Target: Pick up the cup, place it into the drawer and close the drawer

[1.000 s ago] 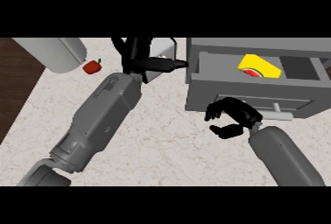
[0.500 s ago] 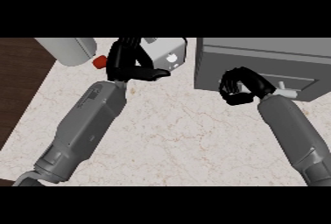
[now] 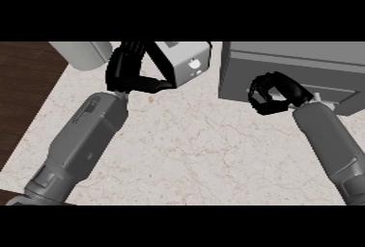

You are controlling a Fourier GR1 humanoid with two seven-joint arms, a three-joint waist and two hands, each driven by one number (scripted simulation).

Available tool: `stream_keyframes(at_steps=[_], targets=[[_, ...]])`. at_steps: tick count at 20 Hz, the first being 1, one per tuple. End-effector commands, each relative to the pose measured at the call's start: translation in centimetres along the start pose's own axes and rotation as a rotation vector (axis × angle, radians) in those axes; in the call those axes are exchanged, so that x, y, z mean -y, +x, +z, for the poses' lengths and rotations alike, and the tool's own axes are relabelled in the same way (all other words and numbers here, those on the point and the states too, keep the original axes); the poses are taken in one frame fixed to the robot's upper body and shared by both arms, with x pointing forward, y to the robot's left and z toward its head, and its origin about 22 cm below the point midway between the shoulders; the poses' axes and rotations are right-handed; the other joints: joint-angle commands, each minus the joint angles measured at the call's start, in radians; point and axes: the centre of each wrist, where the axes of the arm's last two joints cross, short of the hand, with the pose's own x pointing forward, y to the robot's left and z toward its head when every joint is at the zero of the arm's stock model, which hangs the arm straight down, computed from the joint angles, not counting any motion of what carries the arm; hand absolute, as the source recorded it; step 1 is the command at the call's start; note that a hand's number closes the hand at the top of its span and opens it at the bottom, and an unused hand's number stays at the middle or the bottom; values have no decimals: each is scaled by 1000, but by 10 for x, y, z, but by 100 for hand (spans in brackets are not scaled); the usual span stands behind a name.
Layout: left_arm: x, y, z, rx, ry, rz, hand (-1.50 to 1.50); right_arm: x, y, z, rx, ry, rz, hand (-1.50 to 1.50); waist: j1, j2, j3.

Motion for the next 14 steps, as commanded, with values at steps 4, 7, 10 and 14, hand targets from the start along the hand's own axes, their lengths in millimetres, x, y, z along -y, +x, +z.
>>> stream_keyframes(at_steps=[4,7,10,14], targets=[[-1,4,0,5,-38,9,-150,92,48,-2,-5,-223,83,150,42,22,-8],[-10,0,8,-13,-33,23,-150,96,45,5,7,-222,60,150,57,27,-8],[-6,0,7,-14,-41,36,-150,101,49,6,25,-218,35,150,60,29,-9],[-9,-3,13,-10,-42,38,-150,104,39,18,7,-219,16,150,62,24,-8]])
